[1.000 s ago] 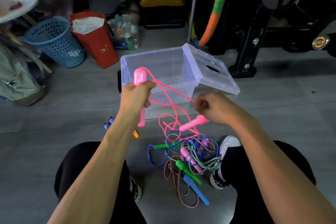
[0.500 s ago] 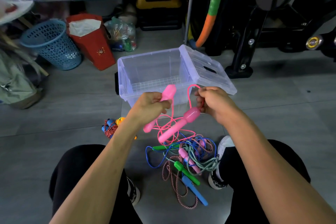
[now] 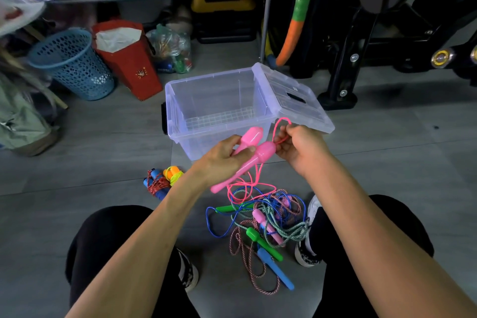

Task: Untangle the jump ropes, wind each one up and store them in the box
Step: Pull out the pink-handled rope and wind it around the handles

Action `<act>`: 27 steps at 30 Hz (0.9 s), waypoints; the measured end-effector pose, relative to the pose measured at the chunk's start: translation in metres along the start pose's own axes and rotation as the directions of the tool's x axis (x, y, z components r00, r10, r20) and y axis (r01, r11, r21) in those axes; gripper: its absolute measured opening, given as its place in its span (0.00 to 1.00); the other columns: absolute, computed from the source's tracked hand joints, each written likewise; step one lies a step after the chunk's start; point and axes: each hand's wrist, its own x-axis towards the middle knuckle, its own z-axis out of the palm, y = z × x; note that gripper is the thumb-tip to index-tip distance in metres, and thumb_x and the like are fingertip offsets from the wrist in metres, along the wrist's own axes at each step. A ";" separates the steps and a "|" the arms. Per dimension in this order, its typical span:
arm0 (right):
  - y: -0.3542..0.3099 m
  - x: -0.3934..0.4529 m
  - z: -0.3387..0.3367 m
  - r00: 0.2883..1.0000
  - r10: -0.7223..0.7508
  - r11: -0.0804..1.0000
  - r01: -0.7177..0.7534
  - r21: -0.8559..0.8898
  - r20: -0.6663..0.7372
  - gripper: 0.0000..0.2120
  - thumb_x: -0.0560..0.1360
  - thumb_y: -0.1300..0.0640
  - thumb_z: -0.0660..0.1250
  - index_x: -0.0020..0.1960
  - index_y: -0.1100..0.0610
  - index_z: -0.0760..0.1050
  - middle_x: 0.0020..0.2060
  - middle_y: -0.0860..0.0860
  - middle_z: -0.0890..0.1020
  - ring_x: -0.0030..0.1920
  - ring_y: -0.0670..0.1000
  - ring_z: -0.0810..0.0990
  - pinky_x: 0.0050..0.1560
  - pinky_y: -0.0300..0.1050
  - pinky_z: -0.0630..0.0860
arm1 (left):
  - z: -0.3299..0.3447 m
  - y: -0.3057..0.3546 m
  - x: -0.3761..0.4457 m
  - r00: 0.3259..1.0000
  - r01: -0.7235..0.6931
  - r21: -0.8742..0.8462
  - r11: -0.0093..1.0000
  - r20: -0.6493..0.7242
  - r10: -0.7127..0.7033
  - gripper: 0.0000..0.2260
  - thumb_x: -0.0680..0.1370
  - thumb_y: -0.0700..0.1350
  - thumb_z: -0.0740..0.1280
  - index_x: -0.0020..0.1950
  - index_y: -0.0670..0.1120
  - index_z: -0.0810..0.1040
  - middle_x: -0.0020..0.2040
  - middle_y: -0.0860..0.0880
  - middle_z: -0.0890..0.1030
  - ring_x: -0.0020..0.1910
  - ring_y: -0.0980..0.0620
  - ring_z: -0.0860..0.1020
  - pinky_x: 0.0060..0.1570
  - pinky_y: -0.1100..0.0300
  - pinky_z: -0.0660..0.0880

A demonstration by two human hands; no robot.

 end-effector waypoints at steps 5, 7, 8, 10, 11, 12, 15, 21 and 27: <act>0.004 0.003 0.002 1.000 0.016 1.000 -0.016 0.003 0.014 0.14 0.82 0.63 0.55 0.39 0.58 0.71 0.31 0.53 0.75 0.30 0.49 0.77 0.28 0.38 0.75 | 0.002 -0.002 -0.001 1.000 0.005 0.157 0.988 0.011 -0.007 0.16 0.68 0.50 0.76 0.48 0.50 0.72 0.39 0.51 0.76 0.35 0.51 0.75 0.36 0.58 0.72; 0.006 0.004 0.003 1.000 -0.021 0.993 0.023 -0.117 0.019 0.10 0.80 0.62 0.59 0.41 0.60 0.73 0.32 0.55 0.78 0.32 0.51 0.80 0.32 0.41 0.78 | -0.001 -0.006 0.000 1.000 0.000 0.242 0.970 -0.026 0.006 0.15 0.68 0.48 0.74 0.48 0.48 0.71 0.39 0.51 0.75 0.35 0.49 0.73 0.38 0.55 0.72; 0.008 0.007 0.002 0.996 -0.089 0.954 0.090 -0.287 0.014 0.07 0.78 0.60 0.62 0.42 0.59 0.74 0.33 0.55 0.79 0.34 0.53 0.81 0.34 0.42 0.80 | -0.003 -0.008 0.001 0.999 -0.008 0.260 0.966 -0.035 0.017 0.15 0.68 0.48 0.73 0.49 0.48 0.72 0.40 0.51 0.75 0.37 0.48 0.74 0.40 0.53 0.73; 0.013 0.015 -0.006 0.945 -0.319 0.613 0.267 -0.744 0.077 0.07 0.75 0.54 0.66 0.43 0.58 0.76 0.37 0.53 0.80 0.40 0.52 0.82 0.42 0.43 0.78 | -0.009 -0.011 0.000 0.999 -0.016 0.255 0.967 -0.028 0.024 0.13 0.67 0.48 0.72 0.49 0.49 0.73 0.41 0.51 0.77 0.39 0.48 0.75 0.43 0.51 0.75; 0.016 0.016 -0.007 0.898 -0.419 0.416 0.321 -0.851 0.134 0.09 0.75 0.52 0.67 0.45 0.58 0.76 0.40 0.52 0.79 0.43 0.51 0.79 0.44 0.43 0.75 | -0.011 -0.011 -0.002 1.000 -0.014 0.255 0.967 -0.022 0.020 0.12 0.68 0.48 0.72 0.48 0.49 0.74 0.40 0.51 0.77 0.39 0.50 0.75 0.43 0.52 0.75; 0.018 0.015 -0.008 0.859 -0.476 0.315 0.368 -0.875 0.190 0.12 0.75 0.50 0.67 0.50 0.59 0.76 0.45 0.52 0.79 0.46 0.51 0.78 0.48 0.43 0.73 | -0.014 -0.010 -0.004 1.000 -0.013 0.262 0.965 -0.015 0.018 0.11 0.68 0.47 0.72 0.47 0.49 0.75 0.40 0.52 0.77 0.37 0.51 0.75 0.41 0.55 0.74; 0.019 0.007 -0.001 0.777 -0.498 0.326 0.579 -0.747 0.385 0.14 0.80 0.49 0.63 0.57 0.58 0.77 0.54 0.53 0.80 0.54 0.51 0.79 0.57 0.43 0.73 | -0.017 -0.008 -0.009 0.999 -0.035 0.300 0.953 0.036 0.026 0.09 0.69 0.45 0.73 0.47 0.49 0.76 0.37 0.53 0.78 0.33 0.55 0.75 0.33 0.64 0.72; 0.023 -0.008 0.008 0.752 -0.329 0.273 0.654 -0.705 0.571 0.22 0.83 0.45 0.52 0.40 0.57 0.73 0.34 0.51 0.78 0.40 0.53 0.76 0.41 0.44 0.65 | -0.017 -0.006 -0.012 0.997 -0.029 0.302 0.953 -0.059 0.050 0.12 0.66 0.50 0.77 0.41 0.46 0.77 0.33 0.51 0.76 0.29 0.53 0.74 0.30 0.59 0.73; 0.031 -0.011 0.012 0.705 -0.341 0.302 0.709 -0.638 0.622 0.20 0.82 0.43 0.54 0.36 0.53 0.70 0.30 0.48 0.74 0.35 0.50 0.73 0.39 0.44 0.67 | -0.015 -0.012 -0.014 0.983 -0.040 0.328 0.944 -0.156 0.096 0.15 0.66 0.54 0.76 0.38 0.45 0.77 0.30 0.51 0.74 0.29 0.51 0.68 0.31 0.59 0.68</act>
